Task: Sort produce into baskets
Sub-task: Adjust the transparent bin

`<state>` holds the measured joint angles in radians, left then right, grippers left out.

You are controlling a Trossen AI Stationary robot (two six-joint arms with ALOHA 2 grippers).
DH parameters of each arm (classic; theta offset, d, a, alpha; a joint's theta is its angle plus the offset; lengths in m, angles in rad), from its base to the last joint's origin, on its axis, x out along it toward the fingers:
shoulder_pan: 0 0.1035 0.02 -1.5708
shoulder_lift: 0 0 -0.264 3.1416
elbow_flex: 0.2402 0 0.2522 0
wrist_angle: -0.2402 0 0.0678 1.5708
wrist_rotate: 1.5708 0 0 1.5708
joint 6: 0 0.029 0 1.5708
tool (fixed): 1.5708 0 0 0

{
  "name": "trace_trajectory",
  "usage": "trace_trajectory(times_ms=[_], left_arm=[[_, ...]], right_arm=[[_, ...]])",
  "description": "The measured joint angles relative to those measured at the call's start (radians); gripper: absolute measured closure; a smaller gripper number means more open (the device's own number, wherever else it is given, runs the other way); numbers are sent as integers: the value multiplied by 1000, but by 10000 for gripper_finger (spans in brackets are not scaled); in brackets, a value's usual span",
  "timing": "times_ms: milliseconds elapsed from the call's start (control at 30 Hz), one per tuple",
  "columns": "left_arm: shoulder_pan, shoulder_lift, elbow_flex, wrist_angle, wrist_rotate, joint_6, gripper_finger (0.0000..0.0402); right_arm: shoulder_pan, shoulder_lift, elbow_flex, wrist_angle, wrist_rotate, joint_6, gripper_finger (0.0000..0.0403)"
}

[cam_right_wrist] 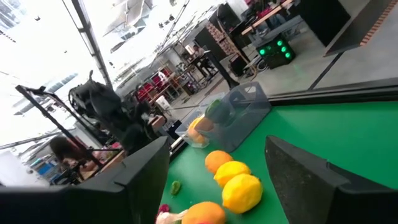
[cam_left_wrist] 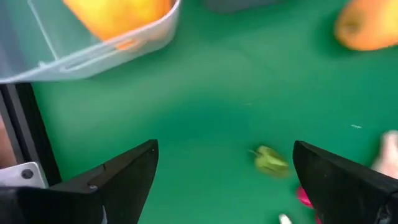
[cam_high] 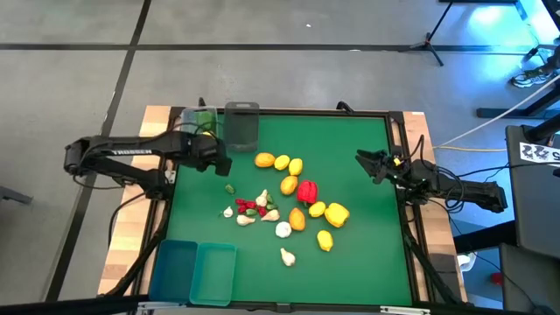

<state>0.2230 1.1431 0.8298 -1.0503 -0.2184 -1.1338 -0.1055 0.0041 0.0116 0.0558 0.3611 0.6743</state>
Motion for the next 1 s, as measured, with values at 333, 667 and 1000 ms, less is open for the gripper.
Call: trace_trajectory(times_ms=[333,667,1000], left_arm=[[82,2,-175,125,-53,-12,39],[216,2,-197,159,-176,15,39],[302,2,-197,196,-228,58,39]], right_arm=[[0,0,0,2,5,6,142],[0,0,0,2,5,8,142],[0,0,0,2,-5,10,142]])
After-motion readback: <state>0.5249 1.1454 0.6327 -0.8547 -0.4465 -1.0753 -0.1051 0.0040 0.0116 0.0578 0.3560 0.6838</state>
